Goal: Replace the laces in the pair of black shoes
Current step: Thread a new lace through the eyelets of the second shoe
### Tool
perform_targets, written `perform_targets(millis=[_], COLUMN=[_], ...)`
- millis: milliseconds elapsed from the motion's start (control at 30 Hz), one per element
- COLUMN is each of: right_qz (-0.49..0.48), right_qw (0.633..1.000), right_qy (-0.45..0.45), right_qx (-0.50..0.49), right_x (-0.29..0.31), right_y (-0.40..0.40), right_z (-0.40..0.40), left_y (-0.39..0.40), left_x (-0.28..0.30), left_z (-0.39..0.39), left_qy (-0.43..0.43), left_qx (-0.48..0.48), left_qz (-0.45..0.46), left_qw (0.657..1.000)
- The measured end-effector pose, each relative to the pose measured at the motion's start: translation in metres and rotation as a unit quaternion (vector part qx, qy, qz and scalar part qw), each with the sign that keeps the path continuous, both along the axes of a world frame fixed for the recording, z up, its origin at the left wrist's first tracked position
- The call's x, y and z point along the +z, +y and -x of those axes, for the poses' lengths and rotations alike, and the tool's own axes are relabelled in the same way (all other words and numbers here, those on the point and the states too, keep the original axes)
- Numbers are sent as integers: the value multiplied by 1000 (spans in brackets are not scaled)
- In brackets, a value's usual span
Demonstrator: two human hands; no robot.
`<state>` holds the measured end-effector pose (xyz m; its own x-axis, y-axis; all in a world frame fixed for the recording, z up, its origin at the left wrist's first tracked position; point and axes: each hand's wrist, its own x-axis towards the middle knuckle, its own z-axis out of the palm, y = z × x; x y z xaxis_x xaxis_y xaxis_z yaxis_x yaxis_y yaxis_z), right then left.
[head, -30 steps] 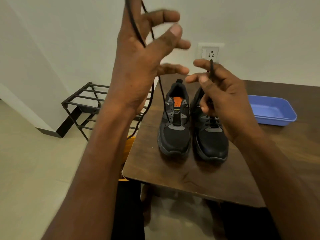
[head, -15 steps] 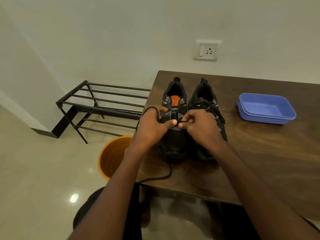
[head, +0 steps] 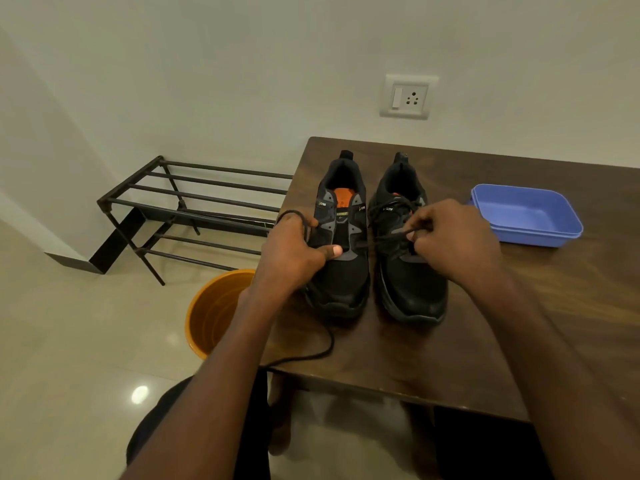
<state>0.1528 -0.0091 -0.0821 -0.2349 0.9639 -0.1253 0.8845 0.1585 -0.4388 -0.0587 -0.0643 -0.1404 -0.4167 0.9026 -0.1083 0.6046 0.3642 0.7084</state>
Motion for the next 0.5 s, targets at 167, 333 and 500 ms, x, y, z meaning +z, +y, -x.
perform_targets(millis=[167, 333, 500], right_qz=[-31, -82, -91], right_qw=[998, 986, 994], right_qy=[-14, -121, -61], right_qx=[-57, -80, 18], right_x=[4, 14, 14], right_y=[-9, -14, -29], right_z=[-5, -11, 15], left_y=[-13, -16, -13], left_x=[13, 17, 23], left_z=[20, 25, 5], left_qy=[-4, 165, 54], left_qx=[15, 18, -48], left_qz=[33, 77, -10], left_qw=[999, 983, 997])
